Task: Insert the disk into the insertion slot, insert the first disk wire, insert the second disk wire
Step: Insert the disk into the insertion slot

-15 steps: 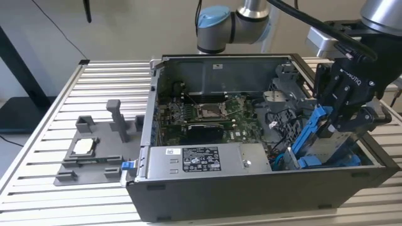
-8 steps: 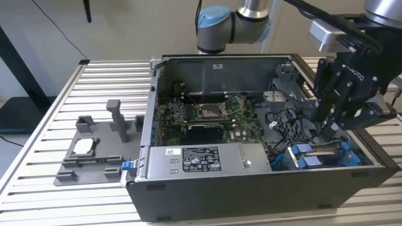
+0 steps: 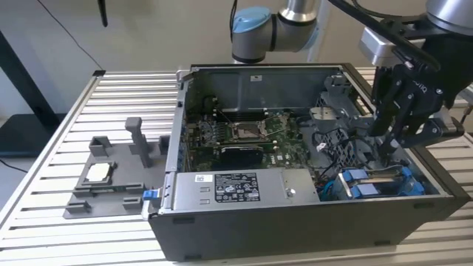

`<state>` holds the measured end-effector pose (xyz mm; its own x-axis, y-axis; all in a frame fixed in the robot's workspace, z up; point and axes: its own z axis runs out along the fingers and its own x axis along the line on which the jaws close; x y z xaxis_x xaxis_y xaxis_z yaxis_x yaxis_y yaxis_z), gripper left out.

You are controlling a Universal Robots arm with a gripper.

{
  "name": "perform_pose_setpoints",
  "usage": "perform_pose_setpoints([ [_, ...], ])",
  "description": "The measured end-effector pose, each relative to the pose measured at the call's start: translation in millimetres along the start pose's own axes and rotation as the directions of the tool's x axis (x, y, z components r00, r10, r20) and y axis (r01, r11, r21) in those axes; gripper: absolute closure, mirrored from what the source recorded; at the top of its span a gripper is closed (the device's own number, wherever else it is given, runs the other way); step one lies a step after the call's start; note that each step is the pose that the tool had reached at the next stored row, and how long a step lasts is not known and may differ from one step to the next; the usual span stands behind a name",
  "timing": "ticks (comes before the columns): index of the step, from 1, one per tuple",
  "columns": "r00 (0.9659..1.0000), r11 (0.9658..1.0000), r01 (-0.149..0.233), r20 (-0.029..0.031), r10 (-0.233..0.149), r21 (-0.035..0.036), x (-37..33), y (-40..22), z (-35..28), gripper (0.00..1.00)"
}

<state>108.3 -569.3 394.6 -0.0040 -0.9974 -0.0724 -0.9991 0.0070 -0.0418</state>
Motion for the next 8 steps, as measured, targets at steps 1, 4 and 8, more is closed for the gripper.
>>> perform_pose_setpoints([
  [1,1.0000,0.9999,0.002,0.0006,-0.002,0.0166,-0.6,0.0,0.1,0.60],
  [4,1.0000,0.9985,0.007,0.0006,-0.007,0.0536,-8.2,0.1,0.9,0.60],
  [8,0.9999,0.9955,0.013,0.0004,-0.013,0.0935,-17.8,0.2,2.3,0.60],
])
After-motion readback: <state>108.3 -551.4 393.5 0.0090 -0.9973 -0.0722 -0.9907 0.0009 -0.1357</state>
